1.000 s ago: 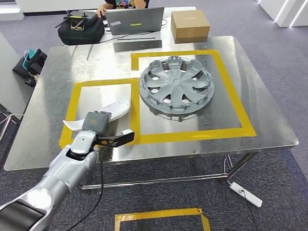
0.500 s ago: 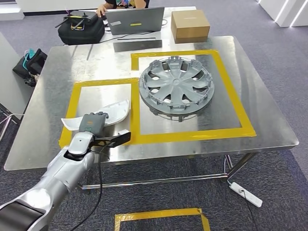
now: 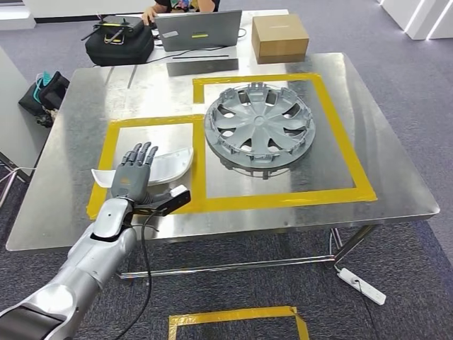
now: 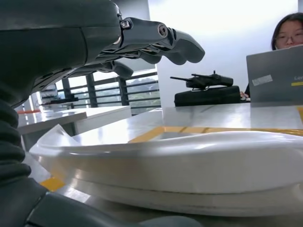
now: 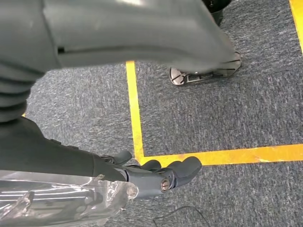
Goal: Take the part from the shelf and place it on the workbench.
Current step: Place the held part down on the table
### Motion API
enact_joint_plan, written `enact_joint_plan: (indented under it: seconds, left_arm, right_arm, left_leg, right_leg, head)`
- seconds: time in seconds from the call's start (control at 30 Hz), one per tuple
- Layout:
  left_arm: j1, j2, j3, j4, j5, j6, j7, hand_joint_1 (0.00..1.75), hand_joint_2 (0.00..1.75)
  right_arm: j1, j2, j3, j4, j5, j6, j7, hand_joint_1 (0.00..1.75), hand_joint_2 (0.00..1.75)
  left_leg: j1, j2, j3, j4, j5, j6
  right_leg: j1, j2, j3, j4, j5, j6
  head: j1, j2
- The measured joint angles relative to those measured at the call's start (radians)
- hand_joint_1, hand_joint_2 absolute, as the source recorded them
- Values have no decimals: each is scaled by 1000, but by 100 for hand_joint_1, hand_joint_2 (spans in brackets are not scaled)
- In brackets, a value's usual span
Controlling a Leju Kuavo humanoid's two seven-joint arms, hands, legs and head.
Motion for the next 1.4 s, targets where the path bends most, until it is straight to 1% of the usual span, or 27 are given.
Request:
enact_joint_plan:
  seconds: [0.1,0.17,0.23,0.3,0.4,0.57,0.7,0.77,0.83,0.93,1.0,1.1,1.17,1.27,1.33,1.4]
  left_arm:
    - [11,-3,9,-8,6,4,-8,0,0]
    - [16,-5,16,-14,36,9,-36,0,0]
    - [30,-12,27,-35,105,18,-94,0,0]
    - [64,-27,38,-84,192,23,-163,0,0]
    - [136,-50,43,-196,301,21,-242,0,0]
    - [268,-72,38,-414,497,4,-355,0,0]
    - [394,-82,35,-639,715,51,-499,0,0]
    - [441,-82,37,-737,775,68,-540,0,0]
    - [471,-80,39,-802,796,70,-552,0,0]
    - [494,-80,42,-856,821,74,-568,0,0]
    - [510,-81,47,-888,880,82,-603,0,0]
    - [559,-84,74,-964,990,95,-667,0,0]
    - [595,-85,101,-1014,1056,84,-694,0,0]
    - [643,-87,152,-1062,1160,18,-730,0,0]
    - [669,-89,188,-1080,1187,-37,-754,0,0]
    - [687,-91,212,-1090,1189,-72,-764,0,0]
  right_arm:
    - [0,0,0,1,-1,-1,0,0,0]
    - [0,0,0,2,-2,-2,-1,0,0]
    - [0,0,0,3,-6,-4,-2,0,0]
    - [0,0,0,3,-13,-8,-4,0,0]
    - [1,1,-2,3,-29,-12,-12,0,0]
    - [3,5,-17,3,-55,-20,-21,0,0]
    - [9,8,-32,3,-72,-31,-26,0,0]
    - [12,10,-39,3,-75,-35,-27,0,0]
    - [12,13,-43,3,-77,-36,-27,0,0]
    - [12,14,-46,3,-78,-37,-27,0,0]
    - [12,15,-49,3,-81,-41,-27,0,0]
    - [14,16,-57,3,-90,-48,-28,0,0]
    - [15,16,-63,3,-97,-50,-29,0,0]
    - [14,16,-71,3,-107,-50,-33,0,0]
    - [15,16,-75,3,-111,-49,-35,0,0]
    - [14,16,-80,3,-111,-47,-36,0,0]
  left_leg:
    - [0,0,0,0,0,0]
    - [0,0,0,0,0,0]
    - [0,0,0,0,0,0]
    - [0,0,0,0,0,0]
    - [0,0,0,0,0,0]
    - [0,0,-1,0,-1,0]
    - [0,0,-1,0,-1,1]
    - [0,0,-1,0,-1,1]
    - [0,0,-2,0,-1,1]
    - [0,0,-2,0,-1,1]
    - [0,0,-2,0,-1,1]
    - [0,0,-2,0,-1,1]
    - [0,0,-2,0,-1,1]
    - [0,0,-2,0,-1,1]
    - [-1,0,-2,0,-1,1]
    - [-2,0,-2,0,-1,1]
  right_leg:
    - [0,0,0,0,0,0]
    - [0,0,0,0,0,0]
    - [0,0,0,0,0,0]
    - [0,0,0,0,0,0]
    - [0,1,0,0,0,0]
    - [0,1,0,-1,0,0]
    - [0,1,0,-1,-1,0]
    - [0,0,0,-1,-1,0]
    - [0,-1,0,-1,-1,0]
    - [0,-1,0,-1,-1,0]
    - [0,0,1,-1,0,1]
    - [0,0,1,-1,0,1]
    - [0,0,1,-1,-1,1]
    - [0,0,1,-2,-1,0]
    - [-1,-1,1,-3,-1,1]
    - [-3,-1,1,-3,0,2]
  head:
    - [0,0]
    - [0,0]
    - [0,0]
    - [0,0]
    - [0,0]
    - [0,0]
    - [0,0]
    - [0,0]
    - [0,0]
    - [0,0]
    - [0,0]
    - [0,0]
    - [0,0]
    - [0,0]
    - [0,0]
    - [0,0]
